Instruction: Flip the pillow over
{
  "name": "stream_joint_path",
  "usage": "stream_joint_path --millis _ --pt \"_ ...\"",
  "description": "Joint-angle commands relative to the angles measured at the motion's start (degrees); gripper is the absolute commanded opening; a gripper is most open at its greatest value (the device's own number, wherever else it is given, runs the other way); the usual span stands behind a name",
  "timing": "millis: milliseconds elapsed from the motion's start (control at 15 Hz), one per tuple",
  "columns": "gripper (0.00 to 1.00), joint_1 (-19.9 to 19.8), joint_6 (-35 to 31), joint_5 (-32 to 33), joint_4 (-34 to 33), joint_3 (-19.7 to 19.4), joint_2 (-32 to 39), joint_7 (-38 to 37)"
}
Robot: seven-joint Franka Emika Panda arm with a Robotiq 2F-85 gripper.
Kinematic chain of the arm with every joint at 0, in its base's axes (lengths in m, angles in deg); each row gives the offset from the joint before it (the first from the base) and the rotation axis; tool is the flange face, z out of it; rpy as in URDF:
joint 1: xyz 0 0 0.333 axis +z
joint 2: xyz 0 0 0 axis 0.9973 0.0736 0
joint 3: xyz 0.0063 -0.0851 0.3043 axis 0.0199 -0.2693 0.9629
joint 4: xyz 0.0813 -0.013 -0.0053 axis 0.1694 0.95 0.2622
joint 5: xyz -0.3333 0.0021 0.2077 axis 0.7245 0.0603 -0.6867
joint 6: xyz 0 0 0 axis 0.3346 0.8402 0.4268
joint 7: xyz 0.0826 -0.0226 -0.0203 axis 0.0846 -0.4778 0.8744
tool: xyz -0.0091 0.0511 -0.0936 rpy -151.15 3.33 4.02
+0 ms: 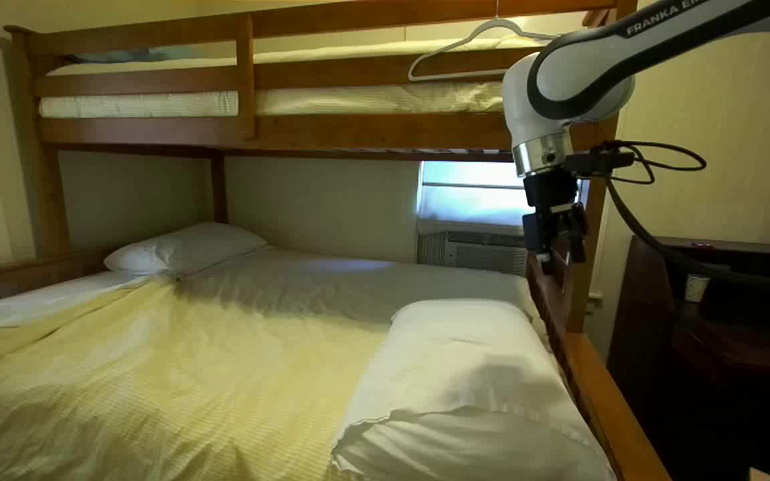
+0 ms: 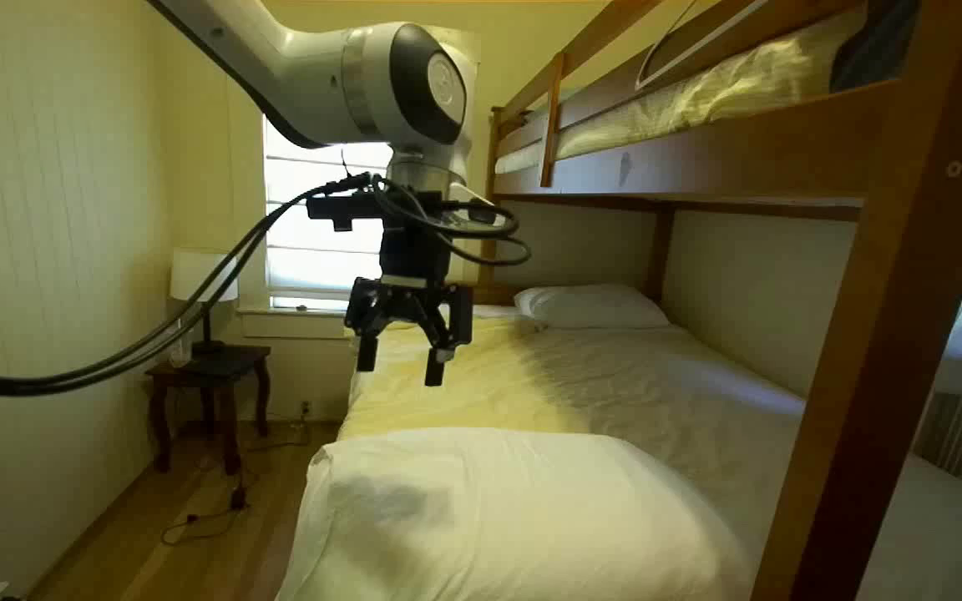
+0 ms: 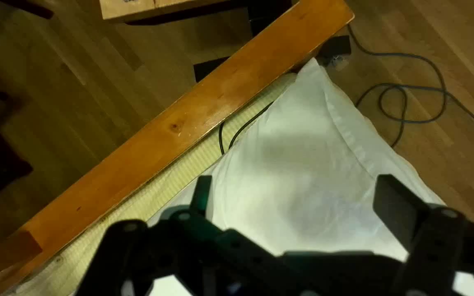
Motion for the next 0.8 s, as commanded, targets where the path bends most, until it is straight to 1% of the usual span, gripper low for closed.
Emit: stream_joint_path --millis 0,333,467,600,733 --pt "1.0 0.6 0.1 0.1 -0.1 -0.5 0.0 -0.1" --pt "1.0 0.6 0.1 0.1 -0.1 -0.5 0.0 -0.1" --pt "1.0 2.1 -1.0 1.0 -0.9 1.2 2.4 -0.3" --pt "1.0 4.2 -2.5 3.8 -1.5 4.2 5.6 -1.6" --pt "1.0 6.2 -5.5 8.3 -2.2 7.3 9.3 -4.2"
